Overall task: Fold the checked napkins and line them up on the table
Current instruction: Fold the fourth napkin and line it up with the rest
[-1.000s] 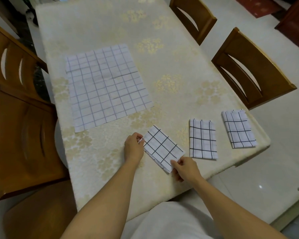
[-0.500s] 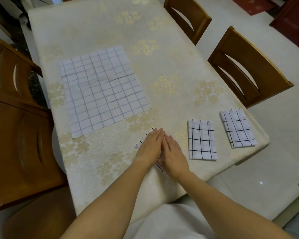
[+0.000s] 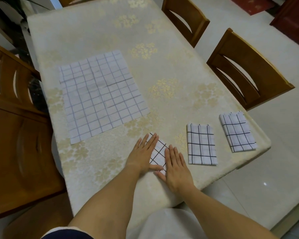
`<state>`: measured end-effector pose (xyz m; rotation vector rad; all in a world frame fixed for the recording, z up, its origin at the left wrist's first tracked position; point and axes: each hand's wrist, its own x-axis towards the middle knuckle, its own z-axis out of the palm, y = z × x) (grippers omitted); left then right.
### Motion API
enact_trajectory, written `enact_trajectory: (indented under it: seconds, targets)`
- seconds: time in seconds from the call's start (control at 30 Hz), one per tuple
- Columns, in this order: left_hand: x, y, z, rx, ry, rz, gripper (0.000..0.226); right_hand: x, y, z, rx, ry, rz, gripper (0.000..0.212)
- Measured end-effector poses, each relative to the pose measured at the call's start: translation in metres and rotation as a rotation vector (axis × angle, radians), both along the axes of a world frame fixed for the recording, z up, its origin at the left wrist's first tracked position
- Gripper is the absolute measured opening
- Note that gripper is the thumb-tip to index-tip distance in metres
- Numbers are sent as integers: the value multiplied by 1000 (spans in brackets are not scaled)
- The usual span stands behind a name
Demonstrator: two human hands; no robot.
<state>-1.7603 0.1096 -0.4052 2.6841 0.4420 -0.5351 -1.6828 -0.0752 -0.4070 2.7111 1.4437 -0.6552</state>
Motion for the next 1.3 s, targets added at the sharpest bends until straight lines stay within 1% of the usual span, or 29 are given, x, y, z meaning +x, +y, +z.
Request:
enact_trajectory:
  seconds: [0.1,0.17,0.27,0.33,0.37,0.4,0.43,0.5,0.53,0.57,0.6,0.63,0.77,0.83,0.93,1.07,1.17,1.3]
  targets:
    - [1,-1,0,3,13,7,135,-1,-3,6,-67,29,13,99]
    - [3,-3,3,30,25,16,139,2,-3,14,-116,45,29,102]
    - [7,-8,10,51,65,22,141,8,3,33,-203,88,75,111]
    - [10,-10,18,76,86,42,139,15,8,55,-171,126,70,111]
    - [12,-11,25,91,78,64,136,19,9,67,-98,136,41,108]
    - [13,-13,33,95,27,103,128,25,10,81,1,134,5,102]
    - [13,-14,43,66,-66,168,114,32,10,93,94,117,-23,90]
    - [8,-19,69,-93,-311,368,69,50,13,115,238,57,-48,63]
    - [5,-20,84,-138,-403,451,47,59,17,126,293,25,-60,53]
    - [3,-22,99,-129,-459,494,32,68,22,139,339,5,-72,45]
    - [3,-23,115,-91,-483,511,24,76,25,151,383,-10,-76,39]
    - [4,-25,132,-55,-496,513,21,85,27,163,434,-35,-68,34]
    - [20,-37,188,66,-493,480,26,121,6,212,612,-120,-38,28]
    - [36,-58,212,117,-520,465,28,145,-23,228,639,-105,-51,29]
    - [75,-108,238,136,-553,433,27,189,-81,241,672,-109,-74,29]
    - [149,-185,251,122,-582,336,23,248,-168,251,745,-139,-162,28]
    - [209,-238,257,91,-609,286,22,291,-227,255,743,-162,-220,26]
    - [280,-291,268,45,-602,215,26,349,-282,263,724,-129,-290,23]
